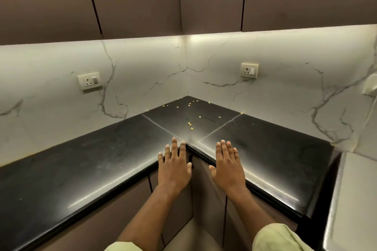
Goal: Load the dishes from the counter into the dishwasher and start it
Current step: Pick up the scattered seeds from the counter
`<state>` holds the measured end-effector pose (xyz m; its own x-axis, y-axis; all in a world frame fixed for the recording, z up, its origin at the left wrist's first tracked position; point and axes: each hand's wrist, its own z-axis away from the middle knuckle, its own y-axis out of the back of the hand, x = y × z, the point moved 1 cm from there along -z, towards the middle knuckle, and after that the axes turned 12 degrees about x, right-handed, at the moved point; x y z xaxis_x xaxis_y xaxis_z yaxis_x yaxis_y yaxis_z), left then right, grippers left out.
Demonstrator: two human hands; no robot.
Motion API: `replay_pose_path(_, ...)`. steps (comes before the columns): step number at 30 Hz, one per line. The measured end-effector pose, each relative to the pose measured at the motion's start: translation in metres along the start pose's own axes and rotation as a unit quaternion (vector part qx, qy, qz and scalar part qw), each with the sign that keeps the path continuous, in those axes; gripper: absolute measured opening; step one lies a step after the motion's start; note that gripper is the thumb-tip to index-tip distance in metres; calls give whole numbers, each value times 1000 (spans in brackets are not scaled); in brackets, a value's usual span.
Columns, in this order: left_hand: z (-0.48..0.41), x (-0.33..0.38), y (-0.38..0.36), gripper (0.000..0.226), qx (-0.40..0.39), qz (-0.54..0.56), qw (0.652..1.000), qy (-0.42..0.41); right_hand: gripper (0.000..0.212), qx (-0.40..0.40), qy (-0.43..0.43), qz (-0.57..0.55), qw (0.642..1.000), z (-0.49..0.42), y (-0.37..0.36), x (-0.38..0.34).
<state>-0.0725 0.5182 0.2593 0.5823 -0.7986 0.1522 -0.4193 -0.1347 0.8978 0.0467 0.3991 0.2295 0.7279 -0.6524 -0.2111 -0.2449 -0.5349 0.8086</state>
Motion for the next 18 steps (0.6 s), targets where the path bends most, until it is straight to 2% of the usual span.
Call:
replay_pose_path(5,-66,1,-34,73,-20,-17,999,19,82,-19,12,-19,1000,-67,-44,19)
replay_pose_path(8,-102,2,-52,73,-8,-16,999,35,82,1,24,-25,999,-110,-65,32)
replay_pose_path(10,-117,3,-63,74,-23,-18,999,37,82,-28,28,-19,999,-131,-77,37)
replay_pose_path(12,-134,0,-78,74,-21,-28,999,41,81,-14,37,-22,999,-149,-91,42)
replay_pose_path(18,-191,-18,-117,74,-37,-13,997,61,82,-36,23,-17,999,-205,-126,56)
